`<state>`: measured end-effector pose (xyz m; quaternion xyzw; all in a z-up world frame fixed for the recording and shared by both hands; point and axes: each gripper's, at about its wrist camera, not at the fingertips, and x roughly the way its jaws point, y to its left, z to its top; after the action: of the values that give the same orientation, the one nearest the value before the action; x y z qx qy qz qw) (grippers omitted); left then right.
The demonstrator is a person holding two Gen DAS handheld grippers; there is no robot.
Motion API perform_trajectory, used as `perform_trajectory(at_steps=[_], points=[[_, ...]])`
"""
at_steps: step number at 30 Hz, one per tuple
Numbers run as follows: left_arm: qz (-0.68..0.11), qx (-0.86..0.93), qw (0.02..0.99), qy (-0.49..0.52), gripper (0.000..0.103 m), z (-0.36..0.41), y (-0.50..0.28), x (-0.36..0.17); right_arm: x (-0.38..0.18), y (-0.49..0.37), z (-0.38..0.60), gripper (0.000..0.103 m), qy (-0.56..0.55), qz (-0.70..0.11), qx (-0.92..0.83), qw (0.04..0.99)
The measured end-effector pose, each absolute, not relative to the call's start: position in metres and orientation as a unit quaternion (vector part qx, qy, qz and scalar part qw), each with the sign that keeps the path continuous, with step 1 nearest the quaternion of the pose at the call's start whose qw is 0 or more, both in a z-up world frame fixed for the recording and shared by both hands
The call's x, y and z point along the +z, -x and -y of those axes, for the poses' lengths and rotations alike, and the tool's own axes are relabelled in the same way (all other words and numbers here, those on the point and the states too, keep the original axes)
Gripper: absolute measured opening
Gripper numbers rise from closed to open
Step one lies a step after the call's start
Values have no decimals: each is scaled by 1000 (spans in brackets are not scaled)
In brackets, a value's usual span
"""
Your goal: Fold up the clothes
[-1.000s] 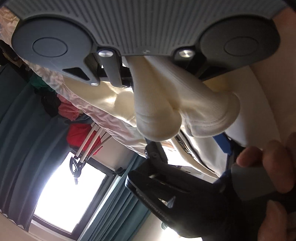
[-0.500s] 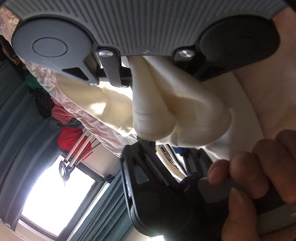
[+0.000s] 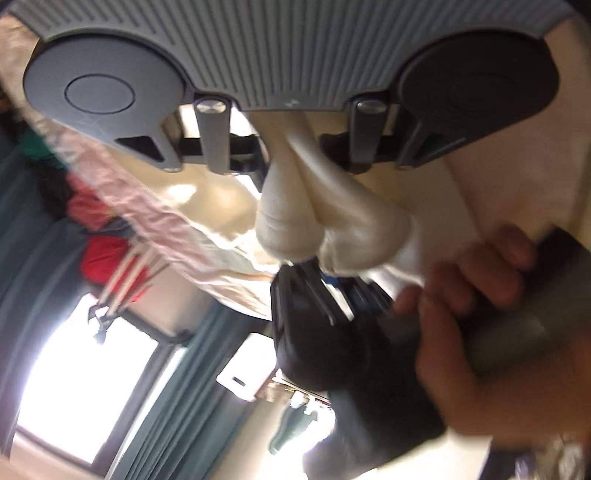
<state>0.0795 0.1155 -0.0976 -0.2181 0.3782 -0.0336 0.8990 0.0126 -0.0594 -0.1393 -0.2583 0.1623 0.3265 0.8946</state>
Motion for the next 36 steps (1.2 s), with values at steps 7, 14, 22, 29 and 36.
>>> perform_trajectory(at_steps=[7, 14, 22, 29, 36], points=[[-378, -9, 898, 223, 28, -127, -64, -91, -104, -31, 112, 56, 72, -208, 345, 912], [-332, -51, 911, 239, 55, -131, -18, -53, -103, -72, 157, 57, -114, -247, 300, 914], [-354, -142, 910, 160, 57, -72, -20, -65, -103, -139, 132, 59, -107, -335, 251, 902], [-385, -146, 905, 110, 38, -63, -38, -90, -92, -207, 66, 57, -74, -370, 260, 889], [-395, -161, 898, 104, 12, -63, -45, -102, -116, -237, 24, 52, 22, -424, 215, 879]])
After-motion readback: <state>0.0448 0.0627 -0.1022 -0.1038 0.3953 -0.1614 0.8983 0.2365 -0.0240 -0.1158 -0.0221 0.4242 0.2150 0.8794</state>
